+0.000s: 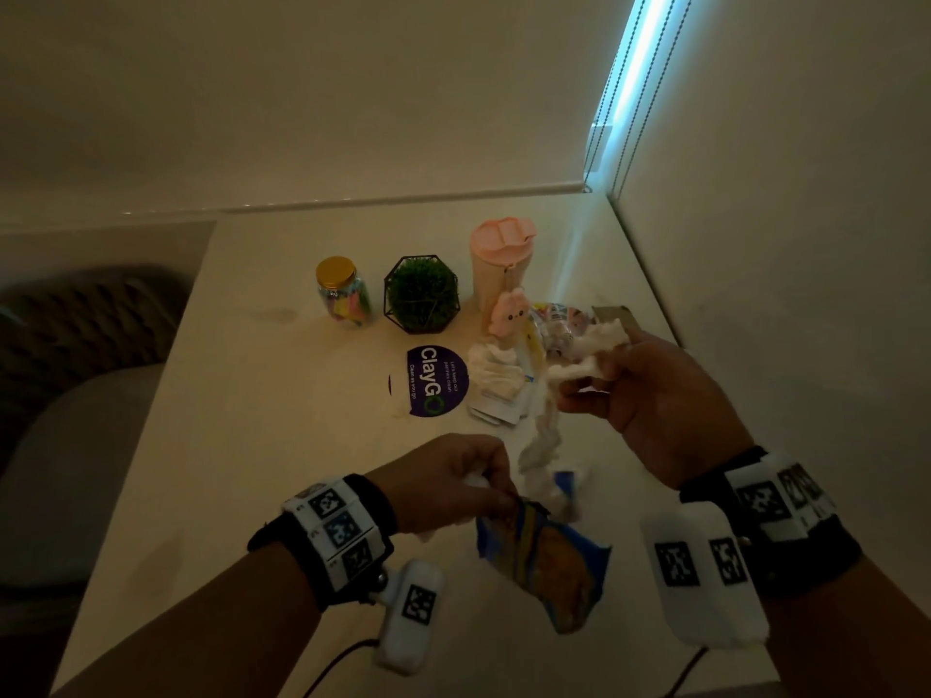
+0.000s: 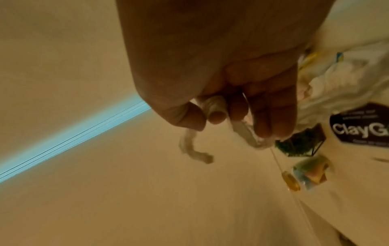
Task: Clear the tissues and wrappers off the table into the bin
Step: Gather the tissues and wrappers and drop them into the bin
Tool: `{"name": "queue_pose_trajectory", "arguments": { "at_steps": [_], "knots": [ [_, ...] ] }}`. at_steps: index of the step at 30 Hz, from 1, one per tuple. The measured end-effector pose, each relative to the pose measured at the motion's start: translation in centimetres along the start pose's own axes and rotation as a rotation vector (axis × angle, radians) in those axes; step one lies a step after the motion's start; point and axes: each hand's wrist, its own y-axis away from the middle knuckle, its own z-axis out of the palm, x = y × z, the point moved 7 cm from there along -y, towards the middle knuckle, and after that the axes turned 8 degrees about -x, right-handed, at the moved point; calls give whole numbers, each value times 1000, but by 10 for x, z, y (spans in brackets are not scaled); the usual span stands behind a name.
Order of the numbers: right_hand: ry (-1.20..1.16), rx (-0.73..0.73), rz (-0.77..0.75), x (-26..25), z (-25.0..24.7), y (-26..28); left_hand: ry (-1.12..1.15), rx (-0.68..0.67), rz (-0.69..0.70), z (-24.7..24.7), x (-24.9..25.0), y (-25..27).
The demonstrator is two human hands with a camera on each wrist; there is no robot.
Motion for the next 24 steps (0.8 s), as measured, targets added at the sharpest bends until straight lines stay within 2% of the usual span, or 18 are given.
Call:
{"name": "queue_pose_trajectory", "arguments": {
  "at_steps": [3, 5, 9, 11, 13, 15, 19, 22, 24],
  "knots": [
    [67, 221, 41, 15, -35, -1, 5, 9, -33, -8, -15, 15],
    [203, 361, 105, 34, -59, -2, 19, 37, -53, -16, -23, 23],
    [566, 364, 274, 83, -84, -8, 120, 107, -168, -31, -33, 33],
    [881, 308, 337, 97, -84, -10, 144, 195, -218, -42, -34, 38],
    [1283, 108, 367, 111, -71, -14, 121, 307, -206, -54, -33, 41],
    [1490, -119, 412, 127, -53, -9, 127, 422, -206, -66, -32, 42],
    [1570, -342, 522, 154, -39, 1, 17, 575, -245, -98, -37, 25],
    [1611, -323, 521, 159, -40, 2, -92, 602, -326, -115, -34, 2],
    [1535, -261, 492, 156, -43, 2, -167, 554, -371, -120, -29, -18]
  ]
}}
